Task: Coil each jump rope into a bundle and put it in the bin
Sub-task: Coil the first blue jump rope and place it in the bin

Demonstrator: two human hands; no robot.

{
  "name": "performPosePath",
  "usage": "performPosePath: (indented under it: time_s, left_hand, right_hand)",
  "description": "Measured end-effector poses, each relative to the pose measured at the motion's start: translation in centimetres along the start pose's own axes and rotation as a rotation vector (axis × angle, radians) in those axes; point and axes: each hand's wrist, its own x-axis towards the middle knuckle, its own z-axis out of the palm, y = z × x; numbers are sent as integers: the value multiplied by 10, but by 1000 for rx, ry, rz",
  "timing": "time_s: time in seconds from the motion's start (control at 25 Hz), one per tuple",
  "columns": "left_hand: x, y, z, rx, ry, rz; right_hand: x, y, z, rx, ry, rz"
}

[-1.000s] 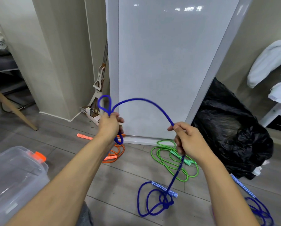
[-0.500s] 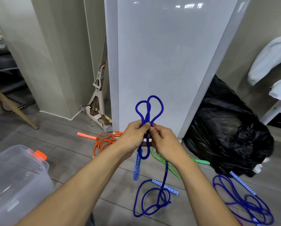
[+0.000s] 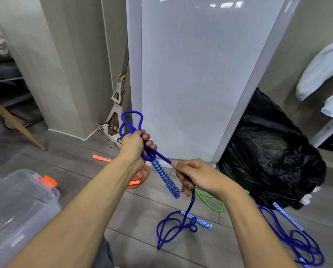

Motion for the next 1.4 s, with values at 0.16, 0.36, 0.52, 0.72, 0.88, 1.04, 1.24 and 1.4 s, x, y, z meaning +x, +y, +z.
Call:
performPosePath:
  time_s: [0.16, 0.36, 0.52, 0.72, 0.88, 1.04, 1.24, 1.4]
  left_hand:
    - [11, 3, -7, 166, 83, 186]
    - [15, 4, -12, 208, 127, 199]
    - [24, 13, -21, 368, 292, 350]
    - [20, 19, -26, 687, 331, 504]
    - [2, 5, -9, 715, -31, 359]
    - [-33, -12, 9, 899, -374, 271]
    - [-43, -29, 14, 984, -534, 252]
    - [-41, -31, 12, 1053, -597, 222]
  right_hand:
    - [-9, -5, -2, -84, -40, -84]
    - [-5, -8, -8, 386, -112, -74]
    - [-13, 12, -30, 28, -92, 179]
    - [-25, 22, -56, -72, 61, 156]
    - [-17, 14, -55, 149, 220, -12]
    - [-7, 11, -40, 93, 304, -88]
    - [-2, 3, -28, 121, 339, -123]
    - [-3, -2, -23, 178, 366, -128]
